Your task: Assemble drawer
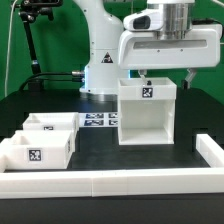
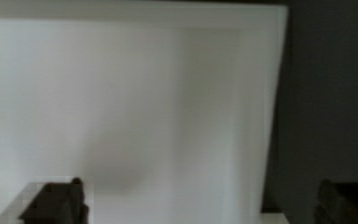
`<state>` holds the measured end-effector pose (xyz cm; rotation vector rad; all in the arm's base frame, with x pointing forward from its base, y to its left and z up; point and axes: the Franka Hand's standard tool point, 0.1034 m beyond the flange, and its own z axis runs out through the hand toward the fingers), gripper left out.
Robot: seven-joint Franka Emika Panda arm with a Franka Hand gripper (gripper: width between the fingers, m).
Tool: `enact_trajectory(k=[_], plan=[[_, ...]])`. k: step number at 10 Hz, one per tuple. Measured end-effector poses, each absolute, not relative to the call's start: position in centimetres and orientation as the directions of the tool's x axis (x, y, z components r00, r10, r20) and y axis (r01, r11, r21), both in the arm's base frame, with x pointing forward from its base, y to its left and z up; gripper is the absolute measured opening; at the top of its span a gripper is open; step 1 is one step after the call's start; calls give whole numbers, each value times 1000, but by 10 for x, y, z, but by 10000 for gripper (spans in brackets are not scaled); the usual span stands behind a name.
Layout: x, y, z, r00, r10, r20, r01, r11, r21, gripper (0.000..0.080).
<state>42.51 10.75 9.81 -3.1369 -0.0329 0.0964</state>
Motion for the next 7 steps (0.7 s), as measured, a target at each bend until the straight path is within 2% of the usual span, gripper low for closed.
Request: enact_trajectory(k=[1, 3, 4, 5, 6, 7], plan=[[426, 108, 99, 998, 22, -61, 22, -1000, -4, 650], [428, 108, 100, 998, 21, -61, 21, -1000, -5, 406], [427, 108, 100, 998, 21, -62, 20, -1000, -5, 406], [427, 108, 100, 998, 20, -62, 20, -1000, -5, 219], [427, 108, 100, 998, 20, -62, 20, -1000, -5, 88], [428, 108, 100, 998, 21, -61, 20, -1000, -5, 88]])
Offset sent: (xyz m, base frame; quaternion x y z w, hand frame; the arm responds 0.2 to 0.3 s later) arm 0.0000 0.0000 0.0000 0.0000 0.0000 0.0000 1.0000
